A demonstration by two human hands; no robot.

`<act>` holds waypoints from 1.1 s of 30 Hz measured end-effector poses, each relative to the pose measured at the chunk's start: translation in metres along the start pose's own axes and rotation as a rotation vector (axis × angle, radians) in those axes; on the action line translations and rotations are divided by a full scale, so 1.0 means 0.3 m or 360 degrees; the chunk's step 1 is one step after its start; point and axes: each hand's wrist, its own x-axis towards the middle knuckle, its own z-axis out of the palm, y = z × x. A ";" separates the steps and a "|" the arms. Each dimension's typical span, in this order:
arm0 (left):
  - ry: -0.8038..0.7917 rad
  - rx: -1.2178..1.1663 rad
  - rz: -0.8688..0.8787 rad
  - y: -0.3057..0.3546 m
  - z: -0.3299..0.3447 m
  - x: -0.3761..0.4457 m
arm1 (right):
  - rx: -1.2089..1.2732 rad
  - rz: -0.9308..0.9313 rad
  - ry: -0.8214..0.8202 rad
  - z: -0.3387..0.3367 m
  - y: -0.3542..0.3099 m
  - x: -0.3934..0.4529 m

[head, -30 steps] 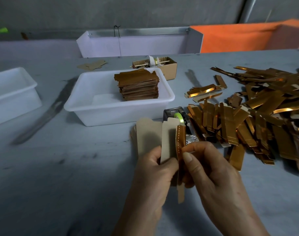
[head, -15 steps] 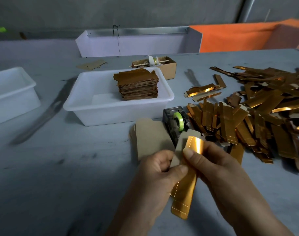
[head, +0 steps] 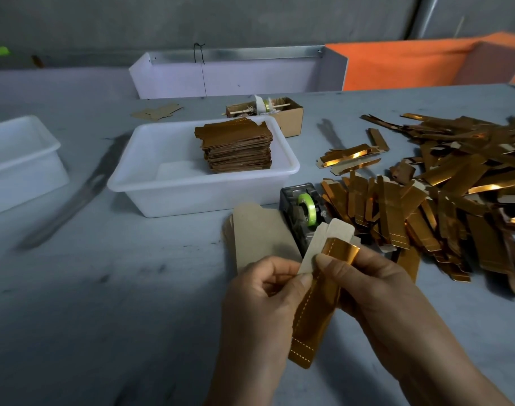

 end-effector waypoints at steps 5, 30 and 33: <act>0.0226 0.0951 0.0718 0.023 0.036 -0.028 | 0.0065 -0.0007 0.0060 0.019 0.007 0.008; -0.0447 -0.0696 -0.0660 0.010 0.007 0.016 | -0.0059 0.0095 0.0150 -0.005 -0.002 0.013; -0.0131 -0.0602 -0.0468 0.018 0.004 0.033 | -0.0293 -0.0148 0.0291 -0.040 -0.045 0.044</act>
